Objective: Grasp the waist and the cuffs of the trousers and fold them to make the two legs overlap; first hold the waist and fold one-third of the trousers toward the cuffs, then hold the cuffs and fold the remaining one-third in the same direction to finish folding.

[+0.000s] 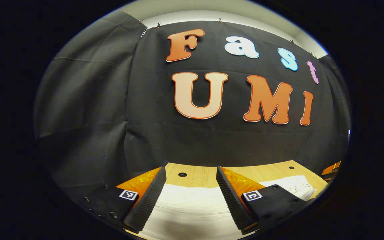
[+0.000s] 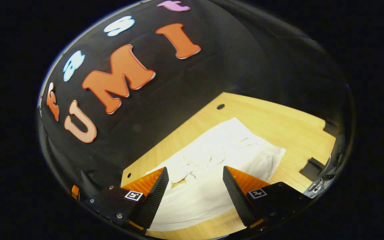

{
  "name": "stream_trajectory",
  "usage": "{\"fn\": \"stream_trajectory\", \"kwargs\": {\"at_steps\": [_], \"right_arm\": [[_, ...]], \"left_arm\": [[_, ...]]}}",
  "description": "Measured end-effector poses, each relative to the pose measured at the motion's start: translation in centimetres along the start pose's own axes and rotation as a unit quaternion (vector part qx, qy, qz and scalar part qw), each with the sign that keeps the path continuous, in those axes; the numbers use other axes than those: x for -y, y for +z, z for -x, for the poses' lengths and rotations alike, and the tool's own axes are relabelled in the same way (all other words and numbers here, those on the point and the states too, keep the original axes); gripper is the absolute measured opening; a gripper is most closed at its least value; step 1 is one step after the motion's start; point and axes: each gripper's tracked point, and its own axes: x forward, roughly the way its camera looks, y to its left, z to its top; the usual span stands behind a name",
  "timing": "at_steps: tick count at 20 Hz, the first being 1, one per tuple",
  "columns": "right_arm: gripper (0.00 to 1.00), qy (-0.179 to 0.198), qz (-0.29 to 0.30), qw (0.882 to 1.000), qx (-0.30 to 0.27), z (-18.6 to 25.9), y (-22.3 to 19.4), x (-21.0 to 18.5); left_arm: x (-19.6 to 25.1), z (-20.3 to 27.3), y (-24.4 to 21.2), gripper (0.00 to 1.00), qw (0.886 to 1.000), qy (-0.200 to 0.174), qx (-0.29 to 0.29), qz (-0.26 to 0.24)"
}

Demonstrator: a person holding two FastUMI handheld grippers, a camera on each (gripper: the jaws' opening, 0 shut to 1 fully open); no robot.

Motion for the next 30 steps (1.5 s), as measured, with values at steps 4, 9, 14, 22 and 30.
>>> {"fn": "stream_trajectory", "kwargs": {"at_steps": [4,9,14,22,30], "right_arm": [[0.98,-0.044,-0.059,0.996,-0.040,-1.0,-2.8,5.1],[0.98,-0.082,-0.097,0.989,-0.074,-1.8,-5.0,9.7],[0.99,-0.107,-0.129,0.980,-0.108,-3.1,-6.8,12.1],[0.99,-0.123,-0.175,0.968,-0.130,-6.4,-7.3,12.9],[0.70,-0.133,-0.177,0.966,-0.134,-9.7,-6.6,12.0]], "left_arm": [[0.0,-0.2,-0.8,0.98,1.000,0.000,-0.012,0.003],[0.0,-0.6,-1.4,0.98,1.000,-0.001,-0.023,-0.003],[-0.6,-0.2,-1.9,1.00,0.999,0.010,-0.023,-0.020],[-1.6,-1.0,-2.8,1.00,0.999,0.024,-0.036,-0.013],[-2.8,-1.8,-4.1,0.98,0.997,0.041,-0.055,0.023]]}}
